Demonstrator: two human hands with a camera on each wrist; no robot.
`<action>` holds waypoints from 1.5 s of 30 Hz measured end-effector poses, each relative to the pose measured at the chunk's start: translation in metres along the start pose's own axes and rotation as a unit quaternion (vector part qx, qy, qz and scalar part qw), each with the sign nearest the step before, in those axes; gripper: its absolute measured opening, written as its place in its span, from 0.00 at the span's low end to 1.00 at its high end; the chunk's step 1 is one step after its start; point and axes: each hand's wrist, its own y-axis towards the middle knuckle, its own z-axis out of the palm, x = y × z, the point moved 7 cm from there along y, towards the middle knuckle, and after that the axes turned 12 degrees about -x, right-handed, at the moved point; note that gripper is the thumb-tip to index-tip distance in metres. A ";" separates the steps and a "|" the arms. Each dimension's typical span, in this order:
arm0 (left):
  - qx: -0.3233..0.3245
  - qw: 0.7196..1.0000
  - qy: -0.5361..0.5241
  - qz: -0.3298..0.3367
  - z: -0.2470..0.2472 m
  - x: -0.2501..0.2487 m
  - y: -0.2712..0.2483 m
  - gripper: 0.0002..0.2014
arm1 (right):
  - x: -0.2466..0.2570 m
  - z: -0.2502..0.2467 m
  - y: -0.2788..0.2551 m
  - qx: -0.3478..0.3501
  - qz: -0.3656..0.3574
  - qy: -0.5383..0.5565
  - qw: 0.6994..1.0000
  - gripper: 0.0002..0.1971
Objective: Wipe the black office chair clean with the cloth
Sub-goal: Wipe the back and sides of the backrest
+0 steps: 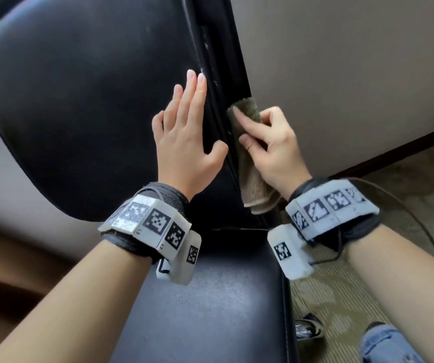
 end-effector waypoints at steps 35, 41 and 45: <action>0.007 1.000 -0.003 0.006 0.000 -0.001 -0.001 0.42 | 0.022 0.000 0.062 0.149 -0.106 -0.064 0.981 0.19; 0.016 1.000 -0.001 0.005 0.000 -0.001 -0.001 0.42 | 0.031 -0.018 0.101 0.030 -0.111 -0.076 0.990 0.17; 0.018 1.000 -0.006 0.008 -0.001 0.000 -0.001 0.42 | 0.047 0.009 0.111 0.095 -0.141 -0.092 0.981 0.19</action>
